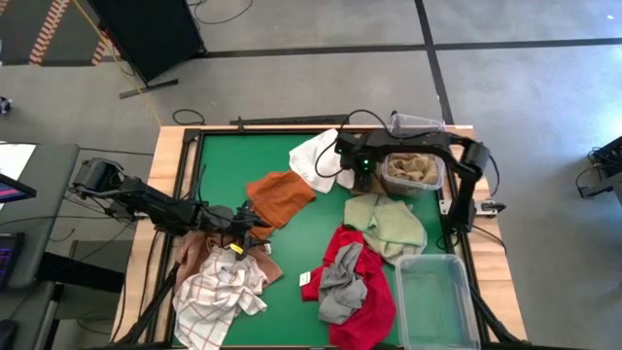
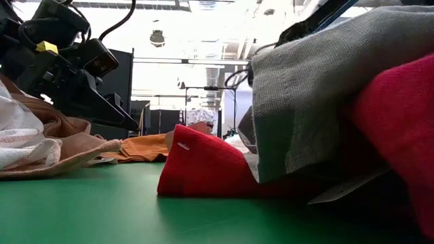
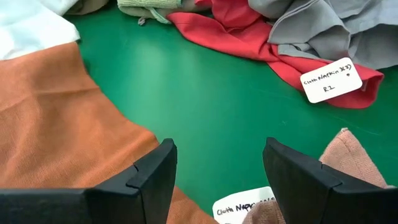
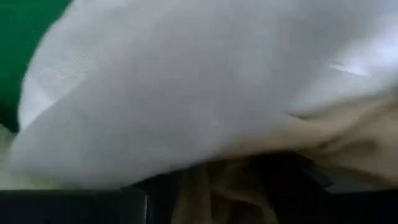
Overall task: Sort towels by color in basket
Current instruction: Put the light brown towel into the top transparent bin, then put the orange towel into the bottom transparent bin
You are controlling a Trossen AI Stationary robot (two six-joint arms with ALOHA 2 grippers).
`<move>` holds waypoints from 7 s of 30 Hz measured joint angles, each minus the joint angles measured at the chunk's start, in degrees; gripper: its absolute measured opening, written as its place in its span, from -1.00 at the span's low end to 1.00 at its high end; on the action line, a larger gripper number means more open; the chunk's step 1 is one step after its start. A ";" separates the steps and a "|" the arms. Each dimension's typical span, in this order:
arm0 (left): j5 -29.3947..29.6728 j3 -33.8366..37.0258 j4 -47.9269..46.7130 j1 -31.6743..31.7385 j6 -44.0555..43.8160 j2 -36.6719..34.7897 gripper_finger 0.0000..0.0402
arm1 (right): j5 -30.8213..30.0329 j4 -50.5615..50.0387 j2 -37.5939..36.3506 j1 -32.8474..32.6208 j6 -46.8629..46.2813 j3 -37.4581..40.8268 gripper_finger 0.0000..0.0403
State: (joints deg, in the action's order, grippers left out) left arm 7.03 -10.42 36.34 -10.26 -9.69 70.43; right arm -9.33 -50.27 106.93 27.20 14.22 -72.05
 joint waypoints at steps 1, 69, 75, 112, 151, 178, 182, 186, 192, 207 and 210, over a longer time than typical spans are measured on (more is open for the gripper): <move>-0.02 0.01 0.00 -0.02 0.00 0.00 0.14 | 0.66 0.05 1.06 0.02 0.05 0.00 0.19; 3.04 0.01 0.22 0.00 -0.51 0.00 0.14 | -28.47 -25.64 -28.88 -2.74 -35.42 0.00 -0.82; 3.02 0.01 -0.06 0.00 -0.81 0.00 0.14 | -25.20 -28.44 -23.53 1.93 -36.74 0.02 -0.82; 4.00 -4.06 -1.77 -0.02 4.51 -0.07 0.14 | -12.98 -29.17 -29.22 1.39 -34.74 0.48 0.06; -3.25 -25.82 -38.25 21.91 10.87 18.94 0.51 | -14.94 -19.44 -37.66 -42.87 -44.38 -5.46 0.29; -17.41 -38.55 -38.95 15.66 17.38 19.38 -0.98 | -16.43 -19.14 -37.59 -54.69 -50.62 -5.46 0.29; -17.25 -42.45 -39.38 12.61 19.44 17.20 -0.98 | -16.26 -19.32 -37.59 -57.75 -53.18 -5.46 0.29; -17.21 -47.38 -40.34 9.86 22.12 16.49 -0.99 | -16.23 -22.03 -37.59 -61.22 -58.93 -5.46 0.29; -16.96 -54.04 -40.85 6.05 26.18 16.99 -0.99 | -16.25 -27.18 -37.12 -66.92 -69.62 -5.46 0.29; -17.56 -62.24 -27.47 2.03 30.62 21.75 -1.00 | -16.26 -35.31 -35.56 -80.51 -91.90 -5.46 0.29; -18.70 -65.19 -25.16 2.04 30.58 24.72 -1.00 | -16.21 -36.14 -34.38 -82.17 -94.22 -5.46 0.29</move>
State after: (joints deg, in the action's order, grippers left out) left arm -11.68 -75.62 11.17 -8.22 20.88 95.16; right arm -25.54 -86.40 72.55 -54.97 -79.99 -77.52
